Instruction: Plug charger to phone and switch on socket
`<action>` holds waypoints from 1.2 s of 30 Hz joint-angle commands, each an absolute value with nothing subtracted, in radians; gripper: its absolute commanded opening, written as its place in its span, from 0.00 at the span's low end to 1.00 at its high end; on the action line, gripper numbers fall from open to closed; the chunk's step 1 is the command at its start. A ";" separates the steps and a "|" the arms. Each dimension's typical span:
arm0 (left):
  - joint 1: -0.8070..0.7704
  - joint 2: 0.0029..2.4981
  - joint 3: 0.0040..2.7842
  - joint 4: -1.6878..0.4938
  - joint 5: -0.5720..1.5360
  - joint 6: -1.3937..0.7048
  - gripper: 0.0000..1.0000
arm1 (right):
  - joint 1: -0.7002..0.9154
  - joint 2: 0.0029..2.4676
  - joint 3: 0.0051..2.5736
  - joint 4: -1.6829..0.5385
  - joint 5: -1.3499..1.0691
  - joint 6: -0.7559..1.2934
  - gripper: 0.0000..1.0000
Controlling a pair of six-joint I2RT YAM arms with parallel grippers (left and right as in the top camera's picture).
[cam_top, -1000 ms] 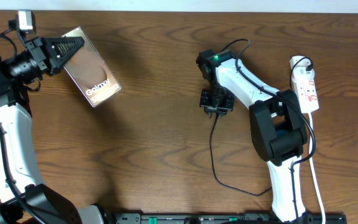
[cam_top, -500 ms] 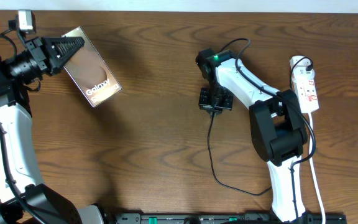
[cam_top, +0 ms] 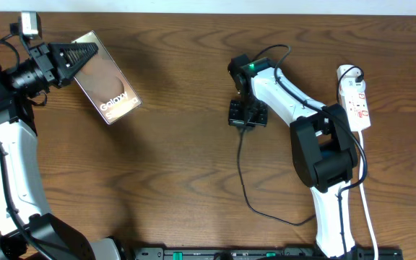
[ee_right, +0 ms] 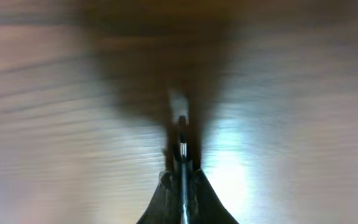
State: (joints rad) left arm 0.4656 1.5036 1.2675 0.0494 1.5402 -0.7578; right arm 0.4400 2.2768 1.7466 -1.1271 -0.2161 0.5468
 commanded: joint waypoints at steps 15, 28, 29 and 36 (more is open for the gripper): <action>0.468 1.496 1.274 0.054 1.571 -0.750 0.08 | 0.468 2.266 1.758 -1.028 -1.534 -0.564 0.01; 0.452 1.496 1.273 0.054 1.571 -0.710 0.08 | 0.585 2.265 1.760 -0.979 -1.563 -0.583 0.01; 0.452 1.496 1.273 0.054 1.571 -0.710 0.08 | 0.589 2.263 1.761 -0.979 -1.563 -0.583 0.01; 0.452 1.496 1.259 0.053 1.571 -0.685 0.08 | 0.591 2.232 1.780 -0.978 -1.563 -0.555 0.01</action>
State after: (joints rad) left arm 0.4541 1.5036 1.2671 0.0494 1.5402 -0.7109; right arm 0.5907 2.2768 1.7508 -0.9810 -1.5265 -0.5564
